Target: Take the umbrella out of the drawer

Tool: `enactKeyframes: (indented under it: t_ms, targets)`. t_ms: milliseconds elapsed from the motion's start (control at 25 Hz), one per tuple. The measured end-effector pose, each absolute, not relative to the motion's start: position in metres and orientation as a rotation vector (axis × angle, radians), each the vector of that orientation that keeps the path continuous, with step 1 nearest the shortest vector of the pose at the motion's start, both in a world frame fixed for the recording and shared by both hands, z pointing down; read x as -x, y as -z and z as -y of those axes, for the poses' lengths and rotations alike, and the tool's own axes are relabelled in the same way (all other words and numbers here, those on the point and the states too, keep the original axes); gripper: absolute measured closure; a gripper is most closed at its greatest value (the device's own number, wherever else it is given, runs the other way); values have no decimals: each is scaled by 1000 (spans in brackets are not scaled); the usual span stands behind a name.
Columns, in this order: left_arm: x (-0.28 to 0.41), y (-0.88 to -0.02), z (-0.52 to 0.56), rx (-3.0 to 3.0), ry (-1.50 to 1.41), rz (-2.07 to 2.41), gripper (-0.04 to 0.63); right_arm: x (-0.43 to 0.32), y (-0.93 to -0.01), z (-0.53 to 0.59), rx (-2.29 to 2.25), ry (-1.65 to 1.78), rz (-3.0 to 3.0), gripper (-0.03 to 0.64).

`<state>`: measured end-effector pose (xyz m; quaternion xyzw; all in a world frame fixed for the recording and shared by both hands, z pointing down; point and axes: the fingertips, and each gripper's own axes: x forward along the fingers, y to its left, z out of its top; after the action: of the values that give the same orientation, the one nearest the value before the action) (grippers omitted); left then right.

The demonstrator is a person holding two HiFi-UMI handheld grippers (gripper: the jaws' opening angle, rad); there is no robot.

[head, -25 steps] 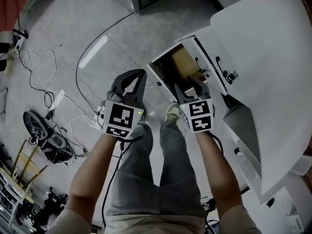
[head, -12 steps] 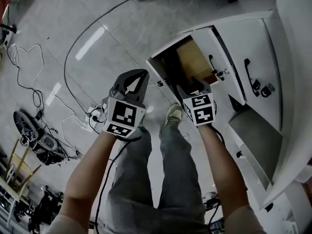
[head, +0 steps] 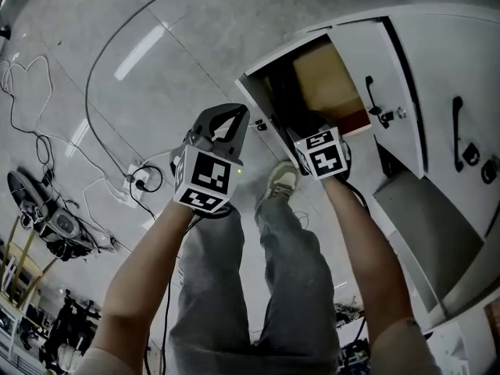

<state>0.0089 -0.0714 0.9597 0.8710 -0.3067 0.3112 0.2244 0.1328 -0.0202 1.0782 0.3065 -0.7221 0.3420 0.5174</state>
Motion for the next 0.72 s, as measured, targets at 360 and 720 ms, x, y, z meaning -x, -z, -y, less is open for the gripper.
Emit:
enactKeyframes:
  t_ms: [360, 720]
  targets:
    - [-3, -1001, 70, -2295, -784, 880, 586, -136, -1130, 14, -701, -960, 1666, 353]
    - [-6, -1017, 60, -2282, -777, 851, 588, -135, -1147, 7, -670, -1164, 1657, 348]
